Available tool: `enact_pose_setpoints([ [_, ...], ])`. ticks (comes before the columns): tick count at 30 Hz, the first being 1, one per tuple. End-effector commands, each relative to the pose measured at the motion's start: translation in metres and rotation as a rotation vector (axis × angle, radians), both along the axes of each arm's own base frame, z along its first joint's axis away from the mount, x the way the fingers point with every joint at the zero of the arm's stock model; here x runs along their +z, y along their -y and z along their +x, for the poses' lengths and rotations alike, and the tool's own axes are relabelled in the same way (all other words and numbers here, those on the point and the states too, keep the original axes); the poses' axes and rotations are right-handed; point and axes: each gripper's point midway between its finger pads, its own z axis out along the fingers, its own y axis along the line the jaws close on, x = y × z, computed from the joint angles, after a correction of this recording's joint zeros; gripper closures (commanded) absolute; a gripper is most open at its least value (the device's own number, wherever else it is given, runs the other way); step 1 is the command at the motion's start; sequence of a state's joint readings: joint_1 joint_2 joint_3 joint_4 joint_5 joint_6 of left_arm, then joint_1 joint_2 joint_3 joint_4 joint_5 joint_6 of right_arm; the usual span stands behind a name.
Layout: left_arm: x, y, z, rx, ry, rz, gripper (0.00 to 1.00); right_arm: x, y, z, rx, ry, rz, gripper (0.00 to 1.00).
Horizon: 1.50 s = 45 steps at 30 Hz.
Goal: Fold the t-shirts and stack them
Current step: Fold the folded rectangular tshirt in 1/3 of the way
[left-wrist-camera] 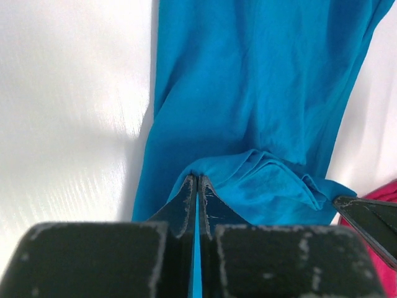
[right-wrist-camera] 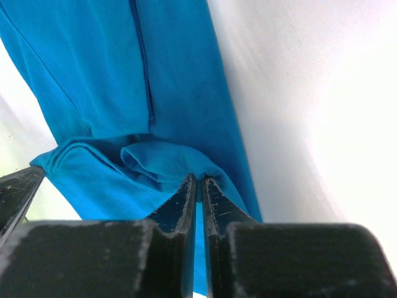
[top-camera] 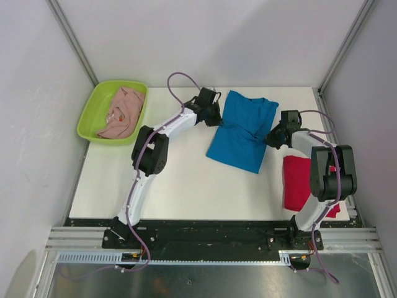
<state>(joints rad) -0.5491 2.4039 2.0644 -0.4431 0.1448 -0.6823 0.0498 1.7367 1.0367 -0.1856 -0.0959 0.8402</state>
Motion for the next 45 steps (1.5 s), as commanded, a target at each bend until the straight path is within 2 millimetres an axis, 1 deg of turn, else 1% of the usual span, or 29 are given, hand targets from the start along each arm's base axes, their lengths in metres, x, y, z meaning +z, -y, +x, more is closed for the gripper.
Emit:
enact_pose_setpoints([
  [1, 0.023, 0.006, 0.014, -0.011, 0.042, -0.067, 0.94, 0.027, 0.006, 0.019, -0.002, 0.074, -0.008, 0.81],
  [2, 0.025, 0.005, 0.015, -0.013, 0.048, -0.066, 0.88, 0.032, 0.006, 0.020, 0.001, 0.084, -0.011, 0.72],
  [4, 0.035, 0.000, 0.019, -0.013, 0.073, -0.062, 0.77, 0.043, 0.007, 0.022, 0.005, 0.102, -0.020, 0.59],
  [6, 0.048, -0.007, 0.022, -0.010, 0.104, -0.058, 0.64, 0.055, 0.009, 0.024, 0.007, 0.124, -0.034, 0.50],
  [8, 0.059, -0.015, 0.025, -0.006, 0.130, -0.050, 0.51, 0.066, 0.009, 0.024, 0.015, 0.141, -0.045, 0.49],
  [9, 0.062, -0.018, 0.025, -0.007, 0.139, -0.042, 0.48, 0.071, 0.007, 0.024, 0.024, 0.148, -0.048, 0.53],
  [10, 0.064, -0.020, 0.024, -0.015, 0.146, -0.035, 0.47, 0.074, 0.004, 0.023, 0.035, 0.154, -0.054, 0.58],
  [12, 0.063, -0.020, 0.017, -0.046, 0.142, -0.032, 0.50, 0.078, -0.006, 0.019, 0.063, 0.155, -0.076, 0.70],
  [14, 0.059, -0.018, 0.009, -0.085, 0.128, -0.038, 0.56, 0.078, -0.020, 0.017, 0.104, 0.159, -0.092, 0.77],
  [15, 0.056, -0.016, 0.005, -0.105, 0.119, -0.041, 0.60, 0.077, -0.027, 0.016, 0.126, 0.163, -0.095, 0.79],
  [18, 0.047, -0.013, -0.007, -0.141, 0.084, -0.055, 0.70, 0.065, -0.049, 0.019, 0.198, 0.157, -0.089, 0.83],
  [22, 0.040, -0.014, -0.024, -0.163, 0.038, -0.068, 0.76, 0.047, -0.068, 0.028, 0.273, 0.128, -0.090, 0.85],
  [25, 0.033, -0.018, -0.039, -0.174, 0.005, -0.067, 0.78, 0.034, -0.072, 0.038, 0.300, 0.106, -0.092, 0.85],
  [28, 0.024, -0.022, -0.053, -0.187, -0.034, -0.066, 0.79, 0.025, -0.075, 0.053, 0.319, 0.092, -0.098, 0.86],
  [32, 0.015, -0.027, -0.067, -0.198, -0.065, -0.058, 0.80, 0.003, -0.072, 0.067, 0.325, 0.041, -0.130, 0.89],
  [35, 0.013, -0.030, -0.074, -0.206, -0.073, -0.052, 0.80, -0.008, -0.070, 0.076, 0.330, 0.020, -0.149, 0.89],
  [39, 0.018, -0.031, -0.076, -0.215, -0.063, -0.054, 0.80, -0.021, -0.071, 0.083, 0.346, -0.013, -0.176, 0.89],
  [42, 0.020, -0.030, -0.077, -0.222, -0.063, -0.060, 0.79, -0.019, -0.071, 0.088, 0.353, -0.018, -0.194, 0.90],
  [45, 0.021, -0.032, -0.079, -0.219, -0.062, -0.055, 0.79, -0.004, -0.063, 0.089, 0.335, -0.002, -0.223, 0.89],
])
